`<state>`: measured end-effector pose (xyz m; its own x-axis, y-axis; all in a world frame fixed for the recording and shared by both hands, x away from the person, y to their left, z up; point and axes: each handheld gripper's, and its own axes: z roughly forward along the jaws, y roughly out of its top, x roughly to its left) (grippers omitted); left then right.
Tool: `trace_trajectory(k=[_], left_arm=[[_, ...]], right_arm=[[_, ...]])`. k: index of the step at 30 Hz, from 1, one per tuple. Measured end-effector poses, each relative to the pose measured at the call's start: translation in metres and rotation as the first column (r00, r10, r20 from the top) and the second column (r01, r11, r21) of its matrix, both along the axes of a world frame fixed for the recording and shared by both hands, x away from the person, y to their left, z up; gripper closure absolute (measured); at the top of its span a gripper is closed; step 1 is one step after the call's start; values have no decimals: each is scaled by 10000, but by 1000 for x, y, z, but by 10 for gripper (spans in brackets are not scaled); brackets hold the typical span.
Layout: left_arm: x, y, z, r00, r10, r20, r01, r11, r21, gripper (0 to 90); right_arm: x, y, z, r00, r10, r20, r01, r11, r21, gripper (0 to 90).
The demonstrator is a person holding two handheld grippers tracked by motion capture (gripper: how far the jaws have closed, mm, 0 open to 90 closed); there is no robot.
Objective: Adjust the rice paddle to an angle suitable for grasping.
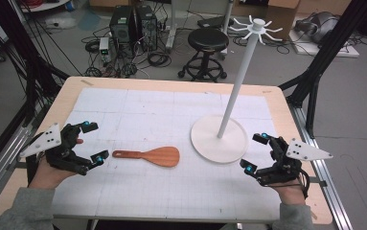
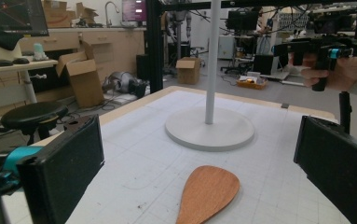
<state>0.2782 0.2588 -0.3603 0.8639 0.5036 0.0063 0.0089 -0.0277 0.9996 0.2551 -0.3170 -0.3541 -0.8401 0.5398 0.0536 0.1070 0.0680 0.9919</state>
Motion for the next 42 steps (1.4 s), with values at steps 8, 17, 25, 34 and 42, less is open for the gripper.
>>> trace_trajectory(k=[8, 17, 25, 34, 42], left_arm=[[2, -4, 0, 10000, -38, -92, 39, 9998, 179, 19], [5, -4, -1, 9973, 669, -300, -655, 9968, 452, 19], [5, -7, -4, 9951, 930, -322, -913, 9945, 513, 188], [4, -16, -10, 9977, 583, -350, -548, 9942, 927, 516], [3, -16, -12, 9994, 64, -342, -27, 9941, 1082, 779]], right_arm=[[-1, 0, -2, 10000, -40, -92, 39, 10000, -75, 28], [1, -1, -7, 9997, -112, -208, 109, 9999, -132, 28], [2, -1, -10, 9990, -136, -432, 128, 9997, -203, 28], [3, 0, -11, 9989, -86, -468, 74, 9996, -270, 28], [4, 2, -13, 9984, -62, -566, 41, 9993, -372, 28]])
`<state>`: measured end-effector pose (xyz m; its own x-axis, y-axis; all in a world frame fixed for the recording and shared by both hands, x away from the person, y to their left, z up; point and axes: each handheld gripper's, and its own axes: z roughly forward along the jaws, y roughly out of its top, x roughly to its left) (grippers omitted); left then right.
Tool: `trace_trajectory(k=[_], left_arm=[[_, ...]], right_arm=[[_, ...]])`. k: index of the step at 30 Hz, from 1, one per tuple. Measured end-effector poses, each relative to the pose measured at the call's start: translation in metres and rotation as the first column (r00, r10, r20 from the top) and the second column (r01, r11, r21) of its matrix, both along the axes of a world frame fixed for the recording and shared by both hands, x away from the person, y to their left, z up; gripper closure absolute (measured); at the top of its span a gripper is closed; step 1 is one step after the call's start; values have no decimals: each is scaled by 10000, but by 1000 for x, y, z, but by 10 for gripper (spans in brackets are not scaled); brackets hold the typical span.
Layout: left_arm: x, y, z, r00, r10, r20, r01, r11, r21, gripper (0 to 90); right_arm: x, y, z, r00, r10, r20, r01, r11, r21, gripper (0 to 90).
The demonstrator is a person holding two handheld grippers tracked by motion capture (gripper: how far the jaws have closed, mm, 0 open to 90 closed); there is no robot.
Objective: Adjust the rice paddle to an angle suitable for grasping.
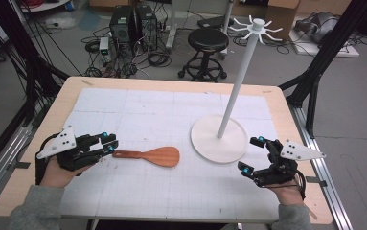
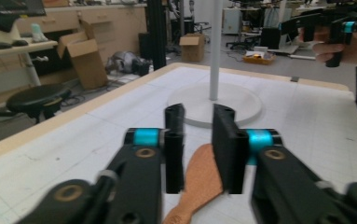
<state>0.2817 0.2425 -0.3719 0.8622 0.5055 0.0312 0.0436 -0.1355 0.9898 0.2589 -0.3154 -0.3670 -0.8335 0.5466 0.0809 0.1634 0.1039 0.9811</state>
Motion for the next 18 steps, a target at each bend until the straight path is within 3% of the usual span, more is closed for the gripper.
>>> trace_trajectory(k=[3, 9, 18], left_arm=[[0, -1, -1, 9998, -191, -100, 192, 9997, 180, 893], [3, -7, -5, 9991, -385, -203, 396, 9974, 605, 897], [26, -12, -19, 9934, -246, -1120, 332, 9966, 753, 897]], right_arm=[[0, 0, -1, 10000, -8, 15, 8, 10000, -26, 28], [0, 1, -1, 10000, -14, -44, 13, 10000, -46, 28], [1, 3, -4, 9998, 55, -199, -58, 9999, -160, 28]])
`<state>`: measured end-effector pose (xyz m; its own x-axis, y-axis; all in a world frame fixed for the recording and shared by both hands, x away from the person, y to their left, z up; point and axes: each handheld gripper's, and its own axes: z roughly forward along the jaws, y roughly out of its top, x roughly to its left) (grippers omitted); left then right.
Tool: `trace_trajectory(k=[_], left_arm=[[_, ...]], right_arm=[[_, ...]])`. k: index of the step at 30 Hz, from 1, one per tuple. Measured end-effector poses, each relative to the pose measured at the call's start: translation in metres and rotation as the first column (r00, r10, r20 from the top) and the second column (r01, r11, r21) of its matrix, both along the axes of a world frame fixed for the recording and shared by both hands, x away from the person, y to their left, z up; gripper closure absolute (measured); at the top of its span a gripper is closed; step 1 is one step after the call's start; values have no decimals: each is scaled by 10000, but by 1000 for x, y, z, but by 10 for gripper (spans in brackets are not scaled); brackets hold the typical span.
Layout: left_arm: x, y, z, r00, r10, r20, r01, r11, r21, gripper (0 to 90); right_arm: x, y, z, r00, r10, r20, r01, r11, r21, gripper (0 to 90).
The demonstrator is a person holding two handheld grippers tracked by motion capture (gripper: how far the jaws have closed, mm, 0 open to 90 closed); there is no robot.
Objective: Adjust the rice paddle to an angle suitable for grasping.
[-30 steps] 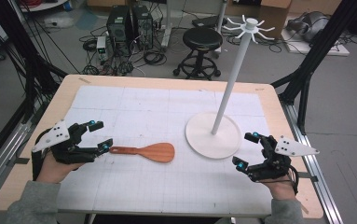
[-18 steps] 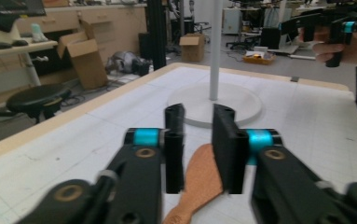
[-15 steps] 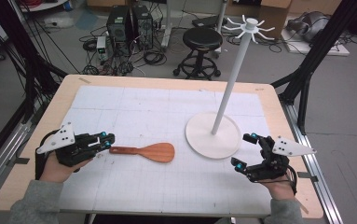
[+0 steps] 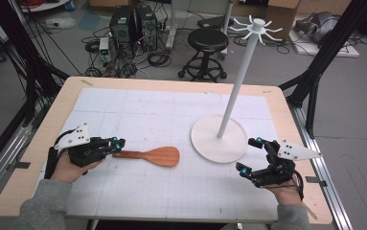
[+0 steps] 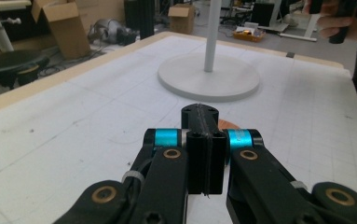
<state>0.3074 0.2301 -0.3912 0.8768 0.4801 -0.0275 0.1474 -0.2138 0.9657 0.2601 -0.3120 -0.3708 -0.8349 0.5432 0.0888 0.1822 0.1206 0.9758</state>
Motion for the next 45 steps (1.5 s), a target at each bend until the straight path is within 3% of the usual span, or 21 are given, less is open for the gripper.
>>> trace_trajectory(k=[6, 12, 30, 39, 45], left_arm=[[15, -6, -13, 9981, 379, -495, -366, 9990, 269, 897], [20, -15, -26, 9941, 164, -1071, -64, 9957, 924, 897], [20, -30, -47, 9831, -233, -1816, 591, 9792, 1939, 897], [23, -35, -57, 9778, -167, -2090, 660, 9707, 2312, 896], [23, -35, -57, 9769, -152, -2133, 651, 9713, 2286, 896]], right_arm=[[0, 2, -1, 9999, 50, -100, -51, 10000, -37, 29], [0, 1, -1, 10000, 9, -61, -9, 10000, 12, 28], [1, -1, -5, 9998, -82, -155, 83, 10000, 47, 29], [1, -1, -6, 9997, -87, -208, 87, 10000, -2, 28], [1, -2, -6, 9995, -111, -280, 113, 9999, 67, 29]])
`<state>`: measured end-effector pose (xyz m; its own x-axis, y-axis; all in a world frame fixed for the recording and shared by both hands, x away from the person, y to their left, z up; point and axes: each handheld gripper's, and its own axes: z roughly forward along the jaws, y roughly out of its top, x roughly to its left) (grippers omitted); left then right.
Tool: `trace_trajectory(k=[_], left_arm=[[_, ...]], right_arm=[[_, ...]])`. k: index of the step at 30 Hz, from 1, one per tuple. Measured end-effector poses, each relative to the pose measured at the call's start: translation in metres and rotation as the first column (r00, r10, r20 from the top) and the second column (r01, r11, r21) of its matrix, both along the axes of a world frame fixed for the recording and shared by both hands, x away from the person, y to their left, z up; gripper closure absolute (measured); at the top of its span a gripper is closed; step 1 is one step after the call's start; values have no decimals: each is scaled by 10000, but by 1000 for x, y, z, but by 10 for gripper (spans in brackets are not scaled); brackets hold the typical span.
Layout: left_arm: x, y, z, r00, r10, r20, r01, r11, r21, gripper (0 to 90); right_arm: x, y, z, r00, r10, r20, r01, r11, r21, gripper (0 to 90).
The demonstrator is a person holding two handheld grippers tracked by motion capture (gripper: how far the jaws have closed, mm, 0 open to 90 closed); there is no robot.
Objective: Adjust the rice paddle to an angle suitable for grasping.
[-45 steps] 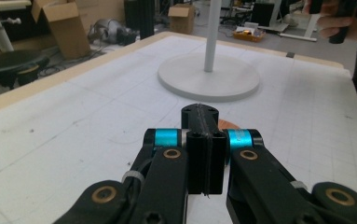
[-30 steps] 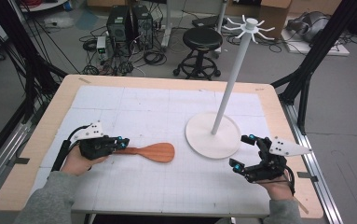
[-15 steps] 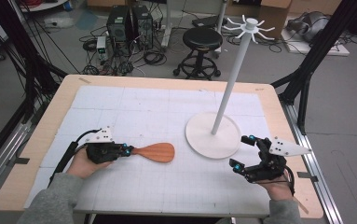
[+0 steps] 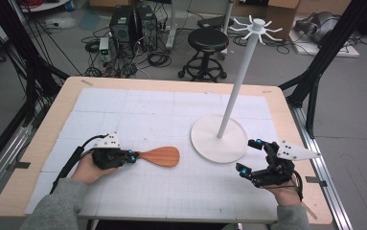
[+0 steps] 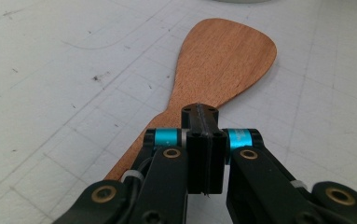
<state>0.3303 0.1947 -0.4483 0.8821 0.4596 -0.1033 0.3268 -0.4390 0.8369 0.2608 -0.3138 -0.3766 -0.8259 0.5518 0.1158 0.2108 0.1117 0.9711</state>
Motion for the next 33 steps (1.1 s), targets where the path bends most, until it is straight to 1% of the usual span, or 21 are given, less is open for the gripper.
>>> trace_trajectory(k=[8, 12, 18, 19, 24, 26, 29, 30, 31, 33], left_arm=[[0, 0, 0, 10000, 43, -20, -43, 10000, 76, 896], [0, -1, 0, 10000, 52, 25, -52, 9997, 220, 896], [1, -3, -1, 9999, 145, -17, -144, 9990, 431, 897], [1, -3, -1, 9997, 226, -30, -224, 9988, 438, 897], [2, -6, -2, 9994, 350, -45, -346, 9963, 784, 897], [3, -6, -2, 9985, 530, -164, -516, 9957, 772, 897], [3, -7, -2, 9977, 669, -117, -657, 9942, 847, 897], [3, -8, -1, 9968, 779, -203, -760, 9939, 802, 897], [4, -9, -1, 9964, 809, -250, -787, 9937, 794, 897], [6, -10, -2, 9951, 931, -348, -903, 9931, 746, 897]], right_arm=[[1, 0, 0, 10000, 17, 24, -17, 10000, -6, 29], [0, 0, -1, 10000, 13, 22, -13, 10000, 9, 28], [1, -1, -1, 10000, -11, 35, 11, 10000, 11, 28], [1, -1, -1, 10000, -11, 40, 11, 10000, 8, 28], [1, -1, -1, 10000, -34, -1, 34, 10000, -2, 29], [1, 0, -1, 10000, -45, 3, 45, 10000, -35, 29], [1, -1, -1, 10000, -67, -23, 67, 10000, 24, 28], [1, -2, -2, 10000, -79, 41, 79, 10000, 42, 28], [0, -2, -2, 10000, -94, -17, 94, 9999, 72, 29], [1, -4, -2, 9999, -129, 9, 129, 9998, 152, 28]])
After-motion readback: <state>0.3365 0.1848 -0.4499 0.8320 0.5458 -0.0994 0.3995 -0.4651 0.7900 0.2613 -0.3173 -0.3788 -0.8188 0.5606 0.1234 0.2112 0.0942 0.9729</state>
